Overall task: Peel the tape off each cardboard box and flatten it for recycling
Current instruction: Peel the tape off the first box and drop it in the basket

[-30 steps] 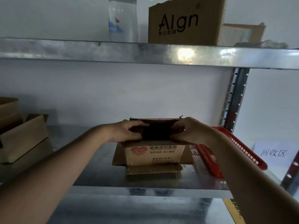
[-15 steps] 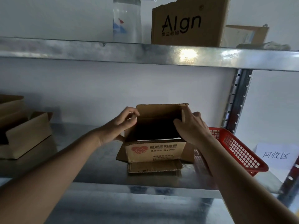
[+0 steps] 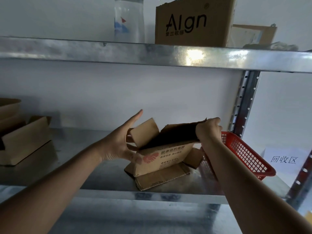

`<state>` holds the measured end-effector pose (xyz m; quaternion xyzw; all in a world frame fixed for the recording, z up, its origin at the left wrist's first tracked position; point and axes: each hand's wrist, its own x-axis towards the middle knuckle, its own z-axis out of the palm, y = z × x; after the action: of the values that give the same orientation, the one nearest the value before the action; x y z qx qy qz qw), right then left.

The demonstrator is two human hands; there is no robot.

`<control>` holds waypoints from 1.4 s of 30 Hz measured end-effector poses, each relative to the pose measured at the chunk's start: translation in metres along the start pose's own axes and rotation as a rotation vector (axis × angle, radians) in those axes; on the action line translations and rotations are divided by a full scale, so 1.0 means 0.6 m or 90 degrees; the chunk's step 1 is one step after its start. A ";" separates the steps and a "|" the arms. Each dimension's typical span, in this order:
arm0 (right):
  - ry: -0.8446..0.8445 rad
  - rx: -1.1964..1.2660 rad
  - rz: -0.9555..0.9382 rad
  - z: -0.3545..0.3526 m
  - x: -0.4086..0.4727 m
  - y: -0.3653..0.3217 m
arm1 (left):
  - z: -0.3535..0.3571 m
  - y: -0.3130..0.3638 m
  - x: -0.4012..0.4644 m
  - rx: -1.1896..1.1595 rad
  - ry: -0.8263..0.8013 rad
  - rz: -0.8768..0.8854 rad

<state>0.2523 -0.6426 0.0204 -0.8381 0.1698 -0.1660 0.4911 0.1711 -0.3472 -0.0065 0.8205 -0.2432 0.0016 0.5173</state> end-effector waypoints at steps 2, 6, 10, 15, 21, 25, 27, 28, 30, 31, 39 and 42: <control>-0.006 0.011 0.033 0.000 0.007 -0.001 | 0.004 -0.014 -0.002 0.002 0.012 -0.022; -0.074 0.152 0.069 0.003 0.007 -0.006 | 0.026 -0.036 0.004 0.044 0.149 -0.020; -0.110 0.246 0.034 0.009 -0.014 -0.010 | 0.017 -0.039 0.020 -0.096 0.341 0.012; -0.178 -0.073 -0.193 0.029 -0.029 0.024 | -0.014 -0.030 0.044 -0.190 0.479 -0.048; -0.167 -0.102 -0.270 0.039 -0.019 0.072 | -0.048 -0.044 0.043 -0.108 0.517 -0.284; -0.102 -0.153 -0.265 0.053 -0.019 0.084 | -0.036 -0.070 0.016 -0.023 0.278 -0.352; -0.133 -0.170 -0.232 0.061 -0.020 0.085 | -0.016 -0.091 0.005 0.222 0.226 -0.370; -0.167 -0.178 -0.213 0.067 -0.021 0.088 | -0.007 -0.104 0.003 0.310 0.219 -0.368; -0.243 -0.204 -0.188 0.082 -0.026 0.099 | 0.010 -0.122 -0.002 0.394 0.189 -0.366; -0.267 -0.229 -0.193 0.090 -0.031 0.106 | 0.016 -0.129 -0.005 0.421 0.168 -0.374; -0.398 -0.358 -0.423 0.137 -0.086 0.151 | 0.068 -0.151 -0.024 0.605 0.014 -0.289; -0.440 -0.457 -0.456 0.156 -0.104 0.158 | 0.082 -0.159 -0.033 0.606 -0.041 -0.280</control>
<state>0.2270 -0.5864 -0.1136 -0.9616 -0.2462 0.0283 0.1183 0.1799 -0.3479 -0.1154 0.9960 -0.0537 -0.0218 0.0680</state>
